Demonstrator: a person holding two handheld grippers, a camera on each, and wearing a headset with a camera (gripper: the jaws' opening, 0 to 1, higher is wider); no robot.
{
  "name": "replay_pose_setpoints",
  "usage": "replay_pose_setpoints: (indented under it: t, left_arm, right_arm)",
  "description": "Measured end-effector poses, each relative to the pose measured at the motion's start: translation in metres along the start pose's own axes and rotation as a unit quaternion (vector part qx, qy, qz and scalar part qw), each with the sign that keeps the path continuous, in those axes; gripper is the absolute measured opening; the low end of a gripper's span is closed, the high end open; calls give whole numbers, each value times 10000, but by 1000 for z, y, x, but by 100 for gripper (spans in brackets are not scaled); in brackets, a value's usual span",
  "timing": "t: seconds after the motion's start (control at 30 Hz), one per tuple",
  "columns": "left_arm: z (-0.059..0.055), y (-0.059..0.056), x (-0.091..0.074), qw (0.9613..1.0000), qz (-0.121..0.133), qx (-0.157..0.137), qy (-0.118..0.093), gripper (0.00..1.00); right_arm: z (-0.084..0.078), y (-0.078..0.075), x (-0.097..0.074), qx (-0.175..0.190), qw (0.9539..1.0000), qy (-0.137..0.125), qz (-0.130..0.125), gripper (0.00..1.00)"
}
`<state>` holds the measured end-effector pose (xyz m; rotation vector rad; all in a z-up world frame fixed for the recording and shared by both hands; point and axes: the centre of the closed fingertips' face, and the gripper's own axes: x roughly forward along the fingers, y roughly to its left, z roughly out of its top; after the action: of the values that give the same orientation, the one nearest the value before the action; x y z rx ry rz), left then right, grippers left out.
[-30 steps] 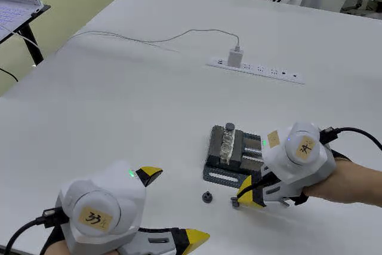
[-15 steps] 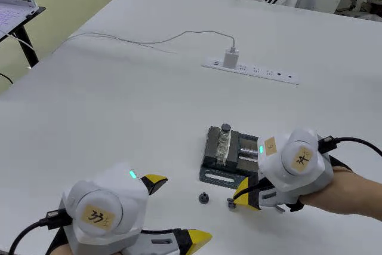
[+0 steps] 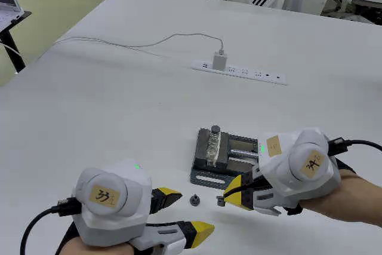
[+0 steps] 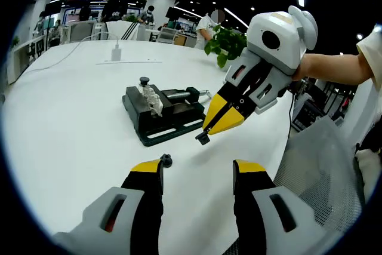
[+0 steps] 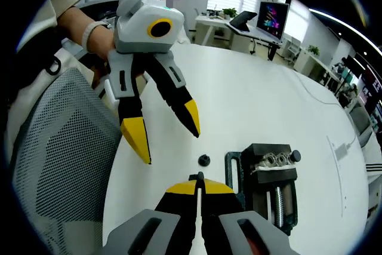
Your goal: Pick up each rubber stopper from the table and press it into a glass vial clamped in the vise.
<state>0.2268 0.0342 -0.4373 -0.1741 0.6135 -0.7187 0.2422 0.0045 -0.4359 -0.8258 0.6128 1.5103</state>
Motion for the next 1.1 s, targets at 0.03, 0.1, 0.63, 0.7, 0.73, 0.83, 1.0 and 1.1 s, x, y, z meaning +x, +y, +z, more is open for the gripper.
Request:
replay_pose_setpoints:
  t: [0.03, 0.1, 0.63, 0.7, 0.73, 0.83, 1.0, 1.1]
  left_arm:
    - [1, -1, 2, 9999, -69, -75, -23, 41]
    - [3, -3, 3, 9997, -144, -201, -40, 38]
    - [24, -32, 19, 9877, -1086, -1091, -273, 20]
    - [25, -35, 19, 9862, -1180, -1123, -288, 15]
    - [26, -37, 19, 9849, -1248, -1162, -288, 14]
    - [28, -41, 20, 9819, -1367, -1273, -316, 11]
    - [31, -41, 20, 9750, -1510, -1588, -372, 9]
    - [31, -41, 20, 9725, -1551, -1694, -379, 7]
  right_arm:
    - [2, 0, -2, -10, 10000, -43, -28, 0]
    - [4, 2, -5, -20, 10000, -69, -37, 0]
    - [14, 14, -28, -79, 9992, -330, -191, 0]
    - [15, 14, -29, -82, 9992, -342, -196, 0]
    - [14, 15, -30, -80, 9991, -348, -212, 0]
    - [15, 15, -33, -78, 9990, -374, -238, 0]
    - [14, 15, -37, -53, 9987, -413, -288, 0]
    - [14, 15, -39, -50, 9985, -438, -322, 0]
